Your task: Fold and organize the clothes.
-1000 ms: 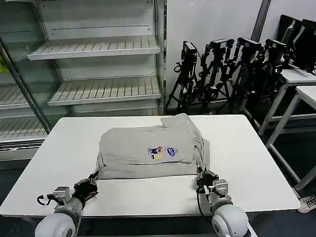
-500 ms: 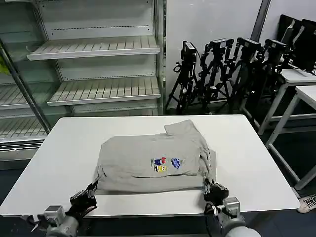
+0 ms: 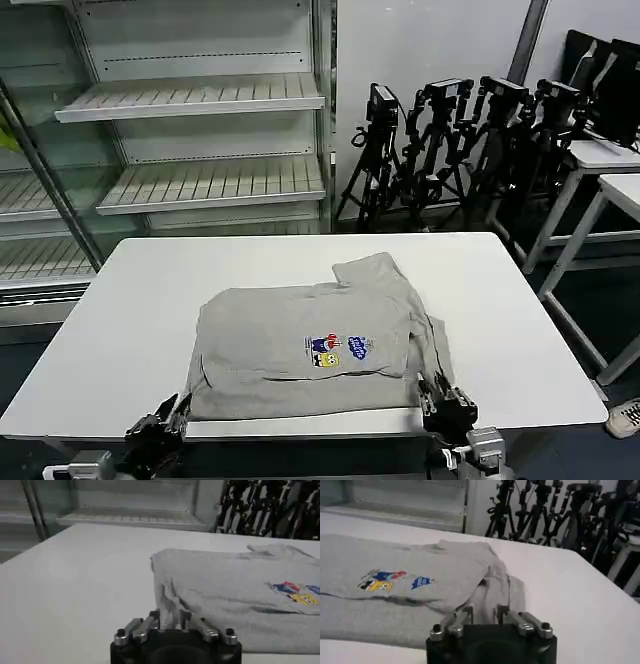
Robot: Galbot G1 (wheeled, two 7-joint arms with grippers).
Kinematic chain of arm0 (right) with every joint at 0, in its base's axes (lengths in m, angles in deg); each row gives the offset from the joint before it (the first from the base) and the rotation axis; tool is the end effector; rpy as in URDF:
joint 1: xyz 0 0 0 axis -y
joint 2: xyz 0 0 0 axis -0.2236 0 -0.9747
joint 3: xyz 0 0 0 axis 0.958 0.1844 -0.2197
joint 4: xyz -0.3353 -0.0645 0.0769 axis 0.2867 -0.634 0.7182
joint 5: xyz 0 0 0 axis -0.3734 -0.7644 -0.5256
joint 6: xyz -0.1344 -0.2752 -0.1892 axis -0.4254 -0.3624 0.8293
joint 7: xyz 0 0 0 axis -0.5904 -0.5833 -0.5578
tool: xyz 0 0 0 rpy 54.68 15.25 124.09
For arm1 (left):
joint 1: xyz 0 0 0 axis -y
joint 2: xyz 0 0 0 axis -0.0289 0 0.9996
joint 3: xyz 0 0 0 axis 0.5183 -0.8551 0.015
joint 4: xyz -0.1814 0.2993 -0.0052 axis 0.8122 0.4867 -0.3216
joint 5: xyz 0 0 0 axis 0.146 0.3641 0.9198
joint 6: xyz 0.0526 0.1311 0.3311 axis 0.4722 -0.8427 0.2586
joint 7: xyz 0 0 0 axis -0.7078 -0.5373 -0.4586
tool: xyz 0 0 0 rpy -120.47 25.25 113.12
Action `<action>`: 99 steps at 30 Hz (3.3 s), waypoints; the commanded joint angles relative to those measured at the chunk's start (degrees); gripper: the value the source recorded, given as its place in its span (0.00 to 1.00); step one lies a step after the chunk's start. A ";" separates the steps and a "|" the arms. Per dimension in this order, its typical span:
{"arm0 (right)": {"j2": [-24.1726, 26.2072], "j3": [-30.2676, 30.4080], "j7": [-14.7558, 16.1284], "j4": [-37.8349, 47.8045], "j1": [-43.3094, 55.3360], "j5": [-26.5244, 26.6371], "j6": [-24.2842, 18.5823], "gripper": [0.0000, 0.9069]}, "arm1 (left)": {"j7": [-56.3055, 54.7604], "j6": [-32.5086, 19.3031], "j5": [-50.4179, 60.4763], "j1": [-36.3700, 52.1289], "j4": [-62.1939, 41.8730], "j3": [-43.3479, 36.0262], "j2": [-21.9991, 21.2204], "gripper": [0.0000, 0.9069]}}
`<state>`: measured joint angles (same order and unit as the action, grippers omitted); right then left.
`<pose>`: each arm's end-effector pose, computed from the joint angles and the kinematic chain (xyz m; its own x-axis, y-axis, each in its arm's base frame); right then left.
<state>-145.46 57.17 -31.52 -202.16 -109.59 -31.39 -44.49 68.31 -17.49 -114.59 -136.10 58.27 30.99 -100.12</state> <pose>0.1594 -0.0093 -0.2223 -0.9358 -0.0716 0.3452 -0.1231 0.9839 -0.1296 0.1280 0.0779 -0.2237 -0.8829 0.0161 0.4693 -0.0161 0.9978 -0.0645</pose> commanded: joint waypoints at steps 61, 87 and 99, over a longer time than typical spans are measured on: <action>-17.87 15.41 -0.17 82.73 72.85 6.81 2.81 0.71 | -4.92 3.77 -4.93 56.11 -43.92 -26.49 7.12 0.34; -15.90 16.33 0.35 76.41 69.49 9.70 -2.08 0.00 | -4.13 2.32 -8.06 54.11 -40.41 -24.96 7.73 0.04; -13.15 16.09 -0.61 64.26 67.27 11.07 -6.94 0.00 | -3.79 1.57 -8.71 52.66 -34.41 -23.02 10.46 0.04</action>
<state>-159.33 73.61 -32.14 -131.52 -42.09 -20.37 -48.63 64.56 -15.73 -123.00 -82.76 20.34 7.52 -90.65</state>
